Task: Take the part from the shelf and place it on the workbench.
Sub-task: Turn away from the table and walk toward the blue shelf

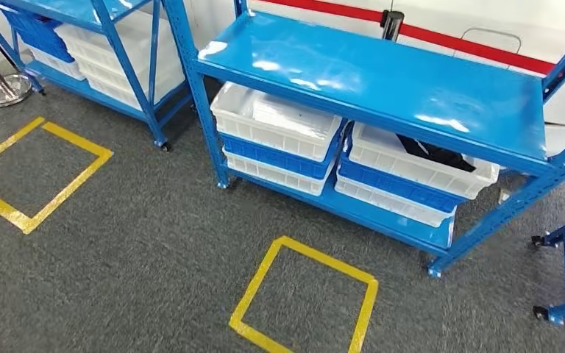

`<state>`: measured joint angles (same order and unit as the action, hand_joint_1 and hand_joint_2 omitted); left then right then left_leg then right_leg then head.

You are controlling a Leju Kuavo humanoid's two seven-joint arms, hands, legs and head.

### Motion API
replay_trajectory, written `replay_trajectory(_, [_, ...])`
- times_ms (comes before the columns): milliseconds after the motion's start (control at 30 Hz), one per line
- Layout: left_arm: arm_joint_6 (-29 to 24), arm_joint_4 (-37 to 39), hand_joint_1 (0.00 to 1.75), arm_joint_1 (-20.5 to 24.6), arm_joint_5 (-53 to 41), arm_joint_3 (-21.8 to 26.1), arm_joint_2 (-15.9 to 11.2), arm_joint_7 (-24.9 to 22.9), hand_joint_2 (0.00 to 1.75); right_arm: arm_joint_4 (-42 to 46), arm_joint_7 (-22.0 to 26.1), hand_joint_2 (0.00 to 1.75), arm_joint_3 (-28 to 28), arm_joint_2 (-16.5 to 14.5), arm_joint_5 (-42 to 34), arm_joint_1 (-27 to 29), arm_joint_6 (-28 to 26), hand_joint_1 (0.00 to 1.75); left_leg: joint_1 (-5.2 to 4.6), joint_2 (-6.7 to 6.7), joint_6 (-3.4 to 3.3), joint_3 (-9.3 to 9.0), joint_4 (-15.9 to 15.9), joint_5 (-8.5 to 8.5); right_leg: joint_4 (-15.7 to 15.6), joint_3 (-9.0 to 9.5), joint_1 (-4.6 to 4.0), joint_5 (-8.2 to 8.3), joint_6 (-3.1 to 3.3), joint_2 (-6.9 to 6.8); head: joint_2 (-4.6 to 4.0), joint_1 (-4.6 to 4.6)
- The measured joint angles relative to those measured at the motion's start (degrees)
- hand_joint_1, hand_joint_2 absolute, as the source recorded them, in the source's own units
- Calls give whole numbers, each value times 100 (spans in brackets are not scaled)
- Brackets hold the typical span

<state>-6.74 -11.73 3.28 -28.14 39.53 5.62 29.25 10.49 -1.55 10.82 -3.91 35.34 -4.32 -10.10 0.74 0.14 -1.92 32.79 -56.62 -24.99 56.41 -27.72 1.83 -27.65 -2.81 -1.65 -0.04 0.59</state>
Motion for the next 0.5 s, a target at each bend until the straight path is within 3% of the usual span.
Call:
replay_trajectory(33, [-4, 0, 0, 1, -3, 4, 1, -2, 0, 0, -2, 0, 0, 3, 4, 4, 0, 0, -7, -26, -69, -55, 34, 8, 150, -53, 1, -48, -15, 27, 0, -5])
replay_trajectory(67, [-7, 0, 0, 3, -8, 9, 3, -4, 0, 0, -2, 0, 0, 7, 7, -3, 0, 0, -14, -46, -120, -108, 53, 23, 367, -166, 3, -167, 19, 57, 0, -18])
replay_trajectory(133, [-13, 1, 0, 7, -26, 19, 6, -23, 0, 0, -5, 0, 0, 9, 10, -16, 0, 0, -38, -75, -181, -135, 59, 26, 1070, -581, 3, -479, 120, 115, 0, -47])
replay_trajectory(167, [-19, 1, 0, 7, -35, 24, 5, -38, 0, 0, -7, 0, 0, 7, 11, -15, 0, 0, -53, -95, -198, -140, 58, 17, 1396, -806, -3, -585, 147, 126, 0, -59])
replay_trajectory(200, [-25, 1, 0, 5, -43, 27, 5, -58, 0, 0, -10, 0, 0, 8, 12, -5, 0, 0, -70, -120, -205, -153, 57, -1, 1563, -965, -12, -607, 128, 133, 0, -62])
replay_trajectory(233, [-32, 1, 0, 2, -48, 30, 7, -77, 0, 0, -13, 0, 1, 10, 13, 7, 0, 0, -84, -147, -206, -176, 55, -22, 1521, -1025, -20, -528, 75, 139, 0, -68])
replay_trajectory(267, [-36, 1, 0, -1, -52, 32, 9, -93, 0, 0, -16, 0, 1, 15, 14, 18, 0, 0, -95, -175, -197, -209, 54, -46, 1263, -973, -29, -354, 11, 143, 0, -72])
replay_trajectory(300, [-38, 1, 0, -4, -56, 34, 13, -107, 0, 0, -19, 0, 2, 20, 14, 24, 0, 0, -104, -194, -183, -244, 53, -73, 861, -844, -35, -124, -44, 145, 0, -77])
replay_trajectory(333, [-38, 1, 0, -4, -60, 37, 16, -119, 0, 0, -20, 0, 2, 24, 14, 26, 0, 0, -120, -210, -161, -276, 41, -106, 468, -722, -47, 48, -53, 147, 0, -84])
replay_trajectory(400, [-38, 0, 0, 2, -78, 43, 19, -146, 0, 1, -17, 0, 2, 26, 13, 13, 0, 0, -148, -226, -100, -299, 33, -196, 7, -575, -82, 129, 71, 152, 0, -87])
replay_trajectory(500, [-39, -1, 0, 1, -110, 48, 14, -186, 0, 1, -9, 0, 3, 15, 13, 33, 0, 0, -130, -203, -9, -328, -87, -282, -64, -444, -53, 98, 281, 155, 0, -65])
